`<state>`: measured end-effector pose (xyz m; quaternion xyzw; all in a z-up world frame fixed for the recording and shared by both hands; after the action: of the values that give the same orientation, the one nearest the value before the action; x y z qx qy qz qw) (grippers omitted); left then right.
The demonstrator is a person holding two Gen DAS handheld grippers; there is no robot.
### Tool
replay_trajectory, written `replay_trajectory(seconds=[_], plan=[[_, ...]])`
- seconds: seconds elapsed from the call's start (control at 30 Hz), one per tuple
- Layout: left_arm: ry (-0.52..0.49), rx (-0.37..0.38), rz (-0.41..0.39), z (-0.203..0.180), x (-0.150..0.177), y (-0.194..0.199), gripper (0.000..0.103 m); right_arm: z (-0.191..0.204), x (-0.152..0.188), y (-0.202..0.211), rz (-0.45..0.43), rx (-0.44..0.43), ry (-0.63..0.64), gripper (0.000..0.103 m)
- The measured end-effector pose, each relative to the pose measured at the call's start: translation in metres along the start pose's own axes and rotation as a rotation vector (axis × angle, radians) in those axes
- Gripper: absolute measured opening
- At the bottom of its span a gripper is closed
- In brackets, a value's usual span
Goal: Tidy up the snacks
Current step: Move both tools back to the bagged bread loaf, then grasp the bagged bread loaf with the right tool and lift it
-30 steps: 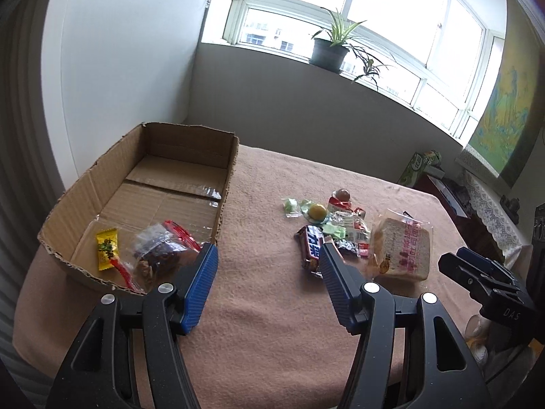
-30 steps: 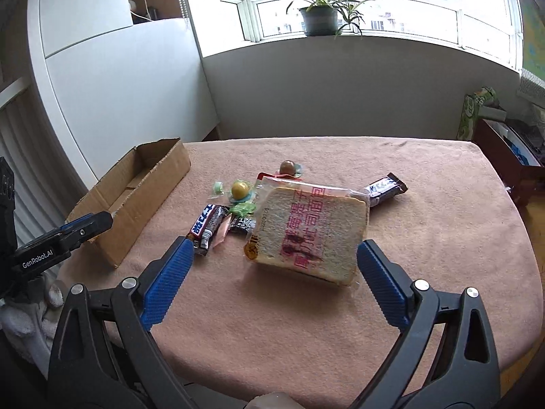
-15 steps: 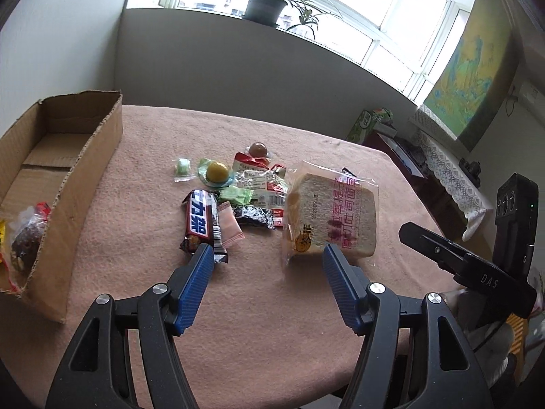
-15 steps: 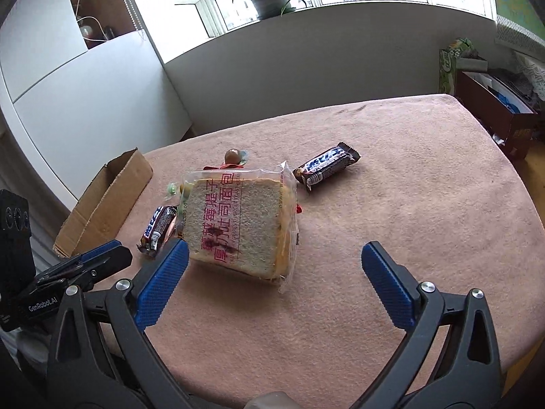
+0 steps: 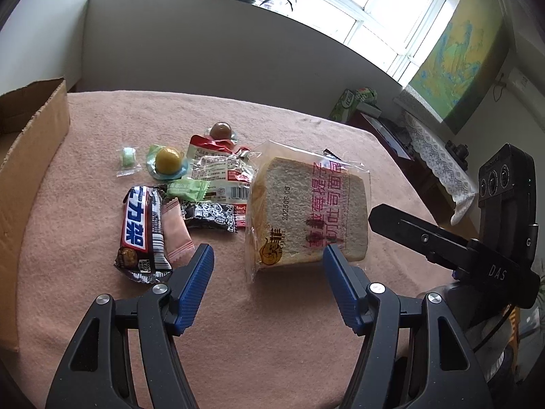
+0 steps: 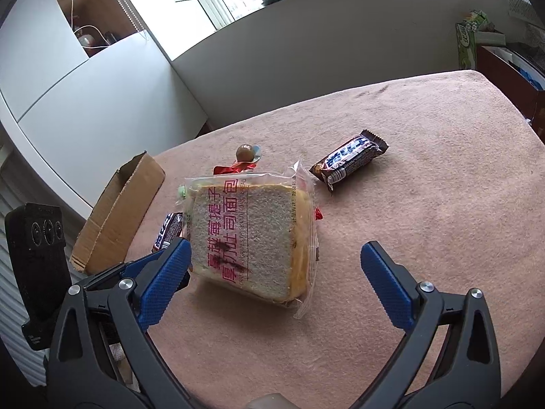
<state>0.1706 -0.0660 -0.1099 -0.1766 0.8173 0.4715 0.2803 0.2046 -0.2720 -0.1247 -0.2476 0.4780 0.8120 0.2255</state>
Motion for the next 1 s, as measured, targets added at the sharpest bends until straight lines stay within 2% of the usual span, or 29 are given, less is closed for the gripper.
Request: replay_trajectory(seconds=[0.1,0.2,0.3,0.33,0.4,0.53,1.0], plan=[[0.0,0.018,0.008,0.0,-0.002,-0.005,0.063,0.001,0.0,-0.006,0.019,-0.014,-0.001,0.089],[-0.002,0.033,0.02,0.0,-0.003,-0.009,0.054,0.0,0.001,-0.011,0.038,-0.026,-0.007,0.083],[-0.005,0.046,0.034,-0.001,-0.004,-0.014,0.049,0.001,0.002,-0.017,0.061,-0.035,-0.008,0.071],[-0.006,0.052,0.04,-0.001,-0.004,-0.015,0.043,0.001,0.002,-0.018,0.062,-0.029,-0.005,0.07],[-0.016,0.043,0.042,-0.001,-0.005,-0.017,0.038,0.001,0.002,-0.018,0.066,-0.028,-0.002,0.068],[-0.025,0.043,0.046,-0.002,-0.005,-0.018,0.036,0.001,0.001,-0.017,0.068,-0.025,-0.002,0.061],[-0.068,0.026,-0.009,-0.01,-0.001,0.008,0.036,0.035,0.002,0.004,0.026,0.007,0.086,0.06]])
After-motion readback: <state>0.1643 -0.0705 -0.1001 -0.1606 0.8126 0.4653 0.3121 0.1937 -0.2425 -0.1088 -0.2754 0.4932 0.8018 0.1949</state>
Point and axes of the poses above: each gripper's, at about its wrist camera, not at the fingertips, and y roughly against the way its jaws point, z to its left, x to its underside, the point moved 1 cm from there along -y, roughly the way its jaws point, and after that the axes turned 2 degrees about x, right-handed, at the moved point
